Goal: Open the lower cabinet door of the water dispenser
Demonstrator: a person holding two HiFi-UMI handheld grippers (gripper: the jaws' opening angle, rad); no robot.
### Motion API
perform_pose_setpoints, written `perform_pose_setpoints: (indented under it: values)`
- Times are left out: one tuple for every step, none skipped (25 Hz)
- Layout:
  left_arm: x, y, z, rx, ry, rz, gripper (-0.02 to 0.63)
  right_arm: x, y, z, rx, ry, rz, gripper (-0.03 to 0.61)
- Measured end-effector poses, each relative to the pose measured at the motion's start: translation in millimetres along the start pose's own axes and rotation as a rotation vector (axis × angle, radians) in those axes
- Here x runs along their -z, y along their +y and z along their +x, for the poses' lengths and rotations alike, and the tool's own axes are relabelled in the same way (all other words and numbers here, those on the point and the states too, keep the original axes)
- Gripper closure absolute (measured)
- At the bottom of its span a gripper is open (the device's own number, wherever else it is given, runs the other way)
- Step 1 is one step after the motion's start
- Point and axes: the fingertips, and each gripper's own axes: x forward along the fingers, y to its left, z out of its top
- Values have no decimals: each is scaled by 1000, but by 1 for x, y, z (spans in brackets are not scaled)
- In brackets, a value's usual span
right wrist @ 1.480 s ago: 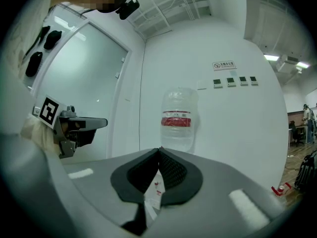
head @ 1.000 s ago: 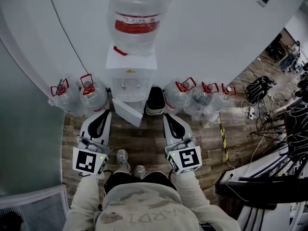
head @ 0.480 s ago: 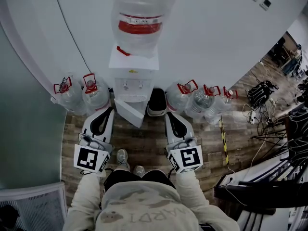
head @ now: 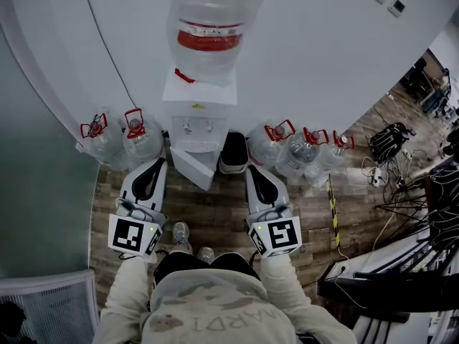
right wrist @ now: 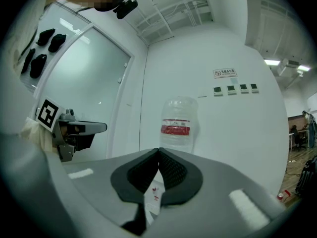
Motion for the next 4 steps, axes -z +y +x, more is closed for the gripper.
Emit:
perform_pose_setpoints:
  values:
    - [0,-1,0,1,-1,1,612,0,0,-1,1,-2,2,569]
    - [0,-2,0,2,-1,3,612,0,-1,-1,2,-4,2,570]
    - [1,-3,0,4,-1,4,612,0,-1,-2,1,-5,0,571]
    - [2,-4,1,5,-1,6,612,1,-1,-2,1,-5,-2,569]
